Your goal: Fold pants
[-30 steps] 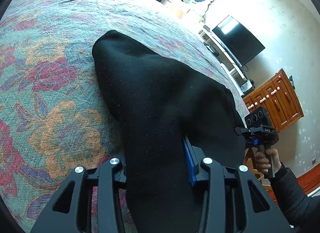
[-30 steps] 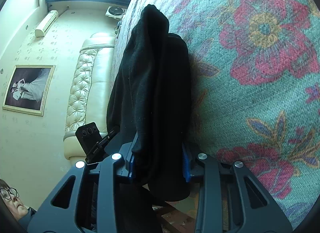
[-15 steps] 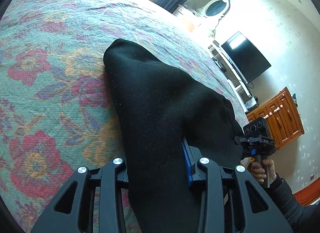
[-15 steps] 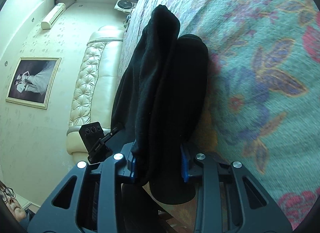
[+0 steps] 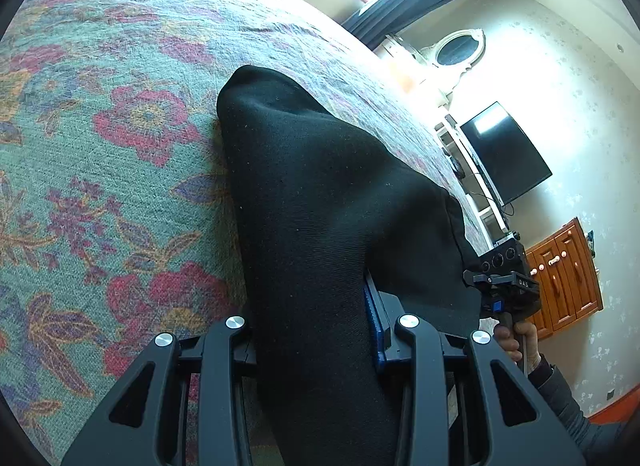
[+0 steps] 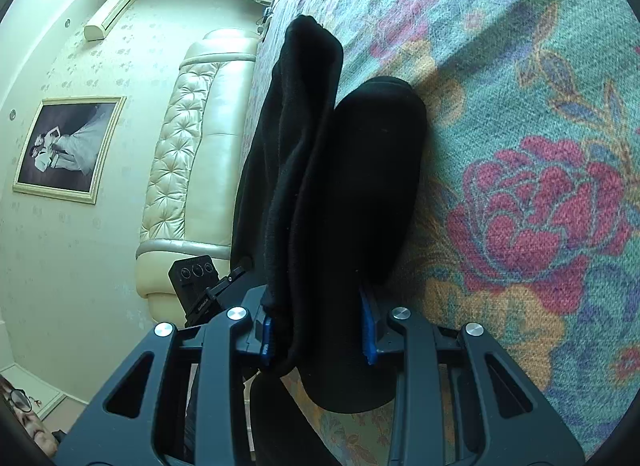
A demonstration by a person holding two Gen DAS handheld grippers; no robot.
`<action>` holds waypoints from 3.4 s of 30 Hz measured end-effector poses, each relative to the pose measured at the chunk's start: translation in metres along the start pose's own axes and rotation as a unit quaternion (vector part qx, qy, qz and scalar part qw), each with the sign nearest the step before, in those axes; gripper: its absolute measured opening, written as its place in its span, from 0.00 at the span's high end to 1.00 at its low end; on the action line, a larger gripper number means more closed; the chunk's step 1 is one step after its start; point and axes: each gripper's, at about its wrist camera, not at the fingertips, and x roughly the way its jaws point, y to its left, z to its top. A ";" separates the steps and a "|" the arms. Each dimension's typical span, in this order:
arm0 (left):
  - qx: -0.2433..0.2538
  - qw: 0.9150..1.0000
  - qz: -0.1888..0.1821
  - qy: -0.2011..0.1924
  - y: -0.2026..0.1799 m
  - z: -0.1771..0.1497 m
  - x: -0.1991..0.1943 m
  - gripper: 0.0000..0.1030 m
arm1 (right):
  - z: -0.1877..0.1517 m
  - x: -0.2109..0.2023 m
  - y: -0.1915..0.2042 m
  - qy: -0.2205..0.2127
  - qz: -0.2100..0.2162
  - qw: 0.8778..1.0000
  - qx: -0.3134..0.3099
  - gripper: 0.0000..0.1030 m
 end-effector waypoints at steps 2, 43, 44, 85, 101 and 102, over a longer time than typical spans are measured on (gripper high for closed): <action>0.003 1.000 0.003 -0.001 -0.002 -0.001 -0.001 0.65 | 0.003 -0.002 -0.003 0.003 0.004 1.000 0.003 0.69; 0.038 0.983 0.169 -0.060 -0.029 -0.065 -0.079 0.20 | -0.081 -0.094 -0.006 -0.137 -0.152 0.979 0.017 0.33; 0.038 0.980 0.181 -0.068 -0.033 -0.071 -0.082 0.18 | -0.091 -0.090 0.005 -0.148 -0.186 0.971 0.002 0.27; 0.088 0.943 0.301 -0.110 -0.110 -0.136 -0.070 0.17 | -0.213 0.030 0.133 -0.184 -0.436 0.845 -0.248 0.11; 0.088 0.945 0.297 -0.107 -0.112 -0.136 -0.069 0.17 | -0.214 0.032 0.133 -0.179 -0.437 0.846 -0.247 0.11; 0.088 0.945 0.297 -0.107 -0.112 -0.137 -0.069 0.17 | -0.214 0.032 0.133 -0.179 -0.437 0.846 -0.247 0.11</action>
